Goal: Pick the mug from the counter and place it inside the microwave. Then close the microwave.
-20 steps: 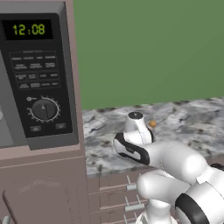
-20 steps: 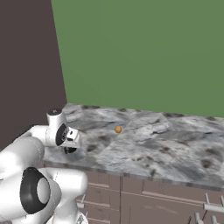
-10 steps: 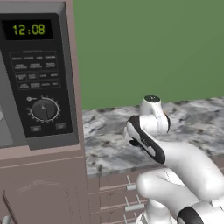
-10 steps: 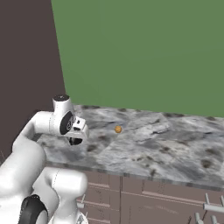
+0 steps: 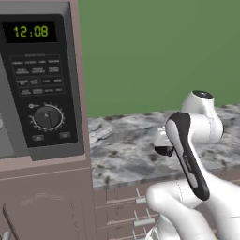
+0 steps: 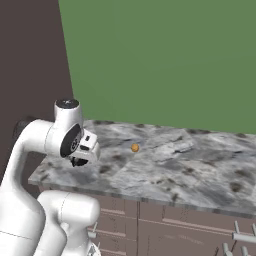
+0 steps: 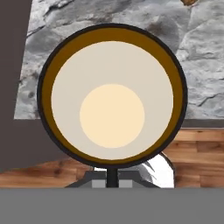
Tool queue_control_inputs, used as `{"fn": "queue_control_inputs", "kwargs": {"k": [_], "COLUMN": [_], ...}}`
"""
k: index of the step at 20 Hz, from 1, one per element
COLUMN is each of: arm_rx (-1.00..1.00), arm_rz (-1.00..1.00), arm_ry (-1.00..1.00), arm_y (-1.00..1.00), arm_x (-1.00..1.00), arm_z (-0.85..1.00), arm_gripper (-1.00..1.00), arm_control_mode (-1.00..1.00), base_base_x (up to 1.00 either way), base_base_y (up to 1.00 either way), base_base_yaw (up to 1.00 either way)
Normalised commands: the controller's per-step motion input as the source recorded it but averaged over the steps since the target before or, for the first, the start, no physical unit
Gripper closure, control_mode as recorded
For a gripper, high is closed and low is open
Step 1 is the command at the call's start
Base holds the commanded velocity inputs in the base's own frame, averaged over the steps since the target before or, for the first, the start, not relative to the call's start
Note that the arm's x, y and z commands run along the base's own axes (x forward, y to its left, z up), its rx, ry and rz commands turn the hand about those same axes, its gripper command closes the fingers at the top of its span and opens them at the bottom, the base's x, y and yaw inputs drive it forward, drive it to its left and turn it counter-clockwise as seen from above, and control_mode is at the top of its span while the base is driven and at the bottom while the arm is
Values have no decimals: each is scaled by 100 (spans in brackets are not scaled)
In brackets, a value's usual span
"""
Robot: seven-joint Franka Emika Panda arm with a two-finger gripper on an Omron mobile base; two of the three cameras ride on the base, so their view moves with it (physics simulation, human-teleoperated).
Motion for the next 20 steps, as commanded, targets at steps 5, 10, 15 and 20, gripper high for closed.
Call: {"fn": "queue_control_inputs", "kwargs": {"k": [5, 10, 15, 20], "arm_rx": [1, -1, -10, -2], "arm_rz": [-5, -7, -7, -3], "arm_ry": [-14, -9, 9, 7], "arm_y": [-3, 0, 0, 0], "arm_x": [-82, -54, -2, 0], "arm_z": [89, 59, 39, 3], "arm_gripper": [100, 100, 100, 100], "arm_control_mode": [-100, -100, -100, -100], "base_base_x": [0, 0, 0, 0], "base_base_y": [0, 0, 0, 0], "base_base_yaw": [0, 0, 0, 0]}}
